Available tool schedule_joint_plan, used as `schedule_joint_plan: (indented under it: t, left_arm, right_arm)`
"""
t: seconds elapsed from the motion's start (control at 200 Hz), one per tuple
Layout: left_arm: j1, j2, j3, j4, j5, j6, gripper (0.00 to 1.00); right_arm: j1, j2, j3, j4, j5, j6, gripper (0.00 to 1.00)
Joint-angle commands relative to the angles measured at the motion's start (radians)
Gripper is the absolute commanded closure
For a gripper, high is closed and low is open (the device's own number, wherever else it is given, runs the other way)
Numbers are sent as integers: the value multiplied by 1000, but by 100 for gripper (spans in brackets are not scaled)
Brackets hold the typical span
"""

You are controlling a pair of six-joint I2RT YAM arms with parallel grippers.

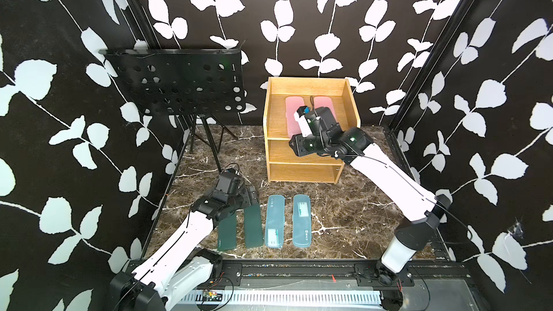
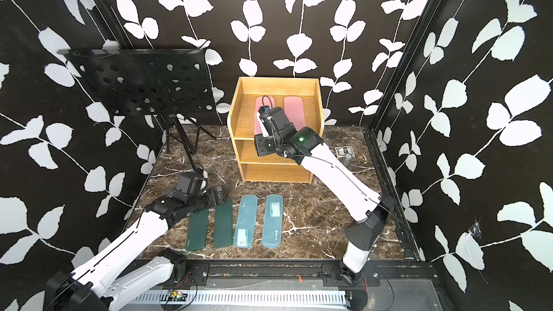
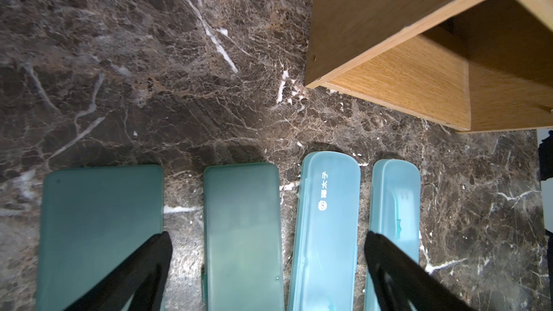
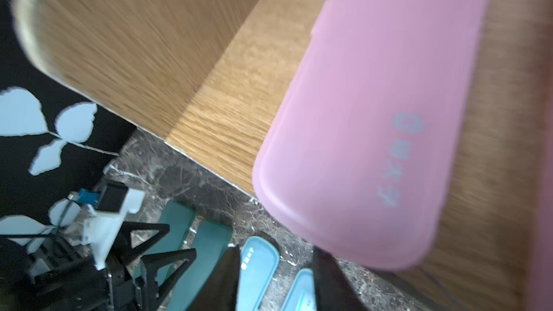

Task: Place the pencil cases on the shelf according to color
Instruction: Place the pencil case on the shelf.

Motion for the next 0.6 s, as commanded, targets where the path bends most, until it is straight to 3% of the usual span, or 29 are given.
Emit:
schedule_joint_plan:
  t: [0.0,0.06,0.175,0.29,0.43,0.595]
  left_arm:
    - [-4,-25,22,-44,-39,44,1]
    - [-4,-22,40,-61,-51,64,1]
    - [-4,-24,30,-9,-22,96,1]
    - [-4,-25,7,-11,-46,64,1]
    - [-4,-24,-33,-23,-61,33,1]
    - [-6,-6,-68,-5,-58,1,1]
  right_arm:
    - [-2,-156,-103,14,4,9,43]
    - [2,-228,-217,37,7,32,34]
    - [24,-402,-533,182,76,121,29]
    - [89,-488,-743,262,116,196,26]
    - [223,-460,-882,264,230,281,16]
    - [320,-336,-966,278,262,423,7]
